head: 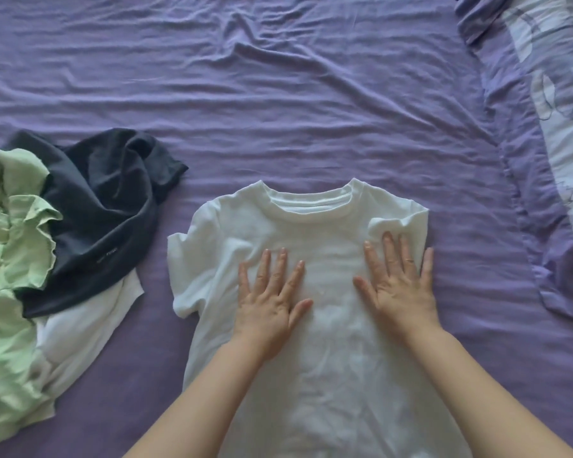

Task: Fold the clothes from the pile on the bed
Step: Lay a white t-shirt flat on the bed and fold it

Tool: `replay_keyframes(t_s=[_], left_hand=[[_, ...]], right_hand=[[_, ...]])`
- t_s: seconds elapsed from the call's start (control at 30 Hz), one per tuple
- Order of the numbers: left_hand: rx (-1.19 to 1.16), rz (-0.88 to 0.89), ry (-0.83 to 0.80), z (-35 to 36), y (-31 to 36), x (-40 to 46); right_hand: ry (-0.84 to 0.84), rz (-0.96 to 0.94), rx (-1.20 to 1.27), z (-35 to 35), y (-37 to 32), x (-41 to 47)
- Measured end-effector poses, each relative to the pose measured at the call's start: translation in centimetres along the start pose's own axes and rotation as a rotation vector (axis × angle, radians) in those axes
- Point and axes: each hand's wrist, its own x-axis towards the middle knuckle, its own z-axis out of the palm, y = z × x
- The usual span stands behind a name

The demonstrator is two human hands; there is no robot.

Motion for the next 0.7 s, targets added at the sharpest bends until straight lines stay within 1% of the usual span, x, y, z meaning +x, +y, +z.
replay_keyframes(t_s=[0.07, 0.13, 0.2, 0.3, 0.4, 0.47, 0.6, 0.63, 0.7], left_hand=[[0.004, -0.027, 0.024, 0.1, -0.9, -0.3], [-0.052, -0.097, 0.051, -0.8, -2.1, -0.5], [-0.095, -0.163, 0.119, -1.9, -4.3, -0.4], [-0.059, -0.223, 0.118, -3.0, -8.7, 0.5], [-0.172, -0.239, 0.13, -4.2, -12.0, 1.6], [-0.217, -0.264, 0.122, -4.9, -13.4, 2.4], [-0.032, -0.361, 0.104, -6.1, -15.2, 2.9], [-0.013, -0.37, 0.114, -6.5, -15.5, 2.9], [-0.073, -0.38, 0.161, -7.2, -16.3, 2.9]], right_hand=[[0.071, -0.081, 0.058, -1.0, -2.4, -0.4], [0.091, -0.145, 0.099, -1.6, -5.7, -0.7], [0.081, -0.193, 0.129, -1.9, -9.6, -0.4], [0.028, -0.257, 0.137, -1.3, -14.0, 0.2], [-0.03, -0.299, 0.07, 0.3, -15.4, 0.8], [-0.008, -0.298, 0.043, 0.7, -15.4, 1.0], [0.011, -0.267, 0.057, 0.0, -16.3, 1.3], [0.021, -0.262, 0.072, -0.3, -16.8, 1.6], [0.031, -0.279, 0.111, -1.0, -18.0, 2.5]])
